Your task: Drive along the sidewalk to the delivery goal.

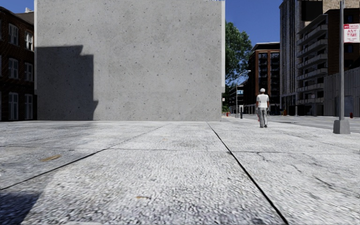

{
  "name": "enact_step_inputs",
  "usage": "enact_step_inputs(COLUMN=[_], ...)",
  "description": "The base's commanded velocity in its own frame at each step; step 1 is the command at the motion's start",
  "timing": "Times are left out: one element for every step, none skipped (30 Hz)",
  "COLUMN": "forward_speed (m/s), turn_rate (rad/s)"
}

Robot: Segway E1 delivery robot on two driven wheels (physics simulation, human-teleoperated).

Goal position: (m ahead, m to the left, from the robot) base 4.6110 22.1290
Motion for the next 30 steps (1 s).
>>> enact_step_inputs(forward_speed=[2.00, 2.00, 2.00, 2.00, 2.00, 2.00, 2.00, 2.00, 2.00, 2.00, 2.00, 2.00, 2.00, 2.00, 2.00, 2.00, 2.00, 2.00, 2.00, 2.00, 2.00, 2.00, 2.00, 2.00, 2.00, 2.00, 2.00, 2.00, 2.00, 2.00], turn_rate=[0.57, 0.59, 0.59, 0.59, 0.59, 0.59, 0.59, 0.59, 0.59, 0.59, 0.59, 0.59, 0.59, 0.59, 0.59, 0.59, 0.59, 0.59, 0.59, 0.59, 0.59, 0.59, 0.59, 0.59, 0.59, 0.59, 0.59, 0.59, 0.59, 0.59])
